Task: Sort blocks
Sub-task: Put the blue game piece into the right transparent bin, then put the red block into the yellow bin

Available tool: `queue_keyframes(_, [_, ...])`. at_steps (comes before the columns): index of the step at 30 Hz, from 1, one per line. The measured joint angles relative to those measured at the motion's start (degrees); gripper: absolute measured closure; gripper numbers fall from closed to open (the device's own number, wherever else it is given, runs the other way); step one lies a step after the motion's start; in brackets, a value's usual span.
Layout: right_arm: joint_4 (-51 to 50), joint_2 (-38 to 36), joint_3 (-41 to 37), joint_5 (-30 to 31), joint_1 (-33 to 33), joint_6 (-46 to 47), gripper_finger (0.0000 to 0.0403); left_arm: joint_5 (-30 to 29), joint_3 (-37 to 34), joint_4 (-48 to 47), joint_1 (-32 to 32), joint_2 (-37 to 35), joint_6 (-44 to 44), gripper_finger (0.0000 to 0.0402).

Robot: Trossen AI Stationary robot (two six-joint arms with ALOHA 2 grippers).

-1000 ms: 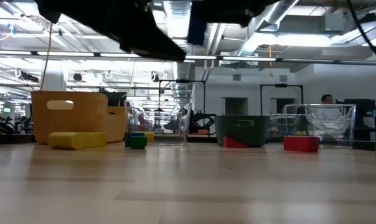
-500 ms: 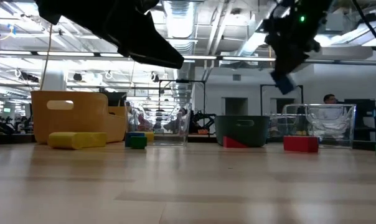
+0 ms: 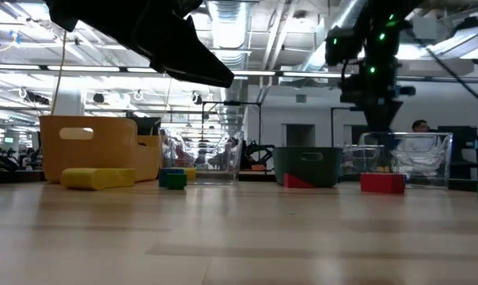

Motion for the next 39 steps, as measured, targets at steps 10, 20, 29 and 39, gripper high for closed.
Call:
queue_keyframes(10, [-0.1,3.9,0.0,-6.1,-3.8,-6.5,0.0219,0.0,0.0,-2.3,0.0,0.0,-1.9,0.0161])
queue_keyframes(20, [-2.0,-6.1,2.7,0.1,6.3,-8.2,0.0167,-0.2,0.0,-2.4,0.0,0.0,0.5,0.0161])
queue_keyframes(29, [0.1,-5.5,2.7,1.5,34.0,13.0,0.0171,-0.2,0.0,-1.7,0.5,0.0,2.4,0.0161])
queue_keyframes(39, [-0.5,11.4,2.6,-0.3,37.9,23.6,0.0171,2.7,0.0,0.1,0.3,-0.1,4.4,0.0161])
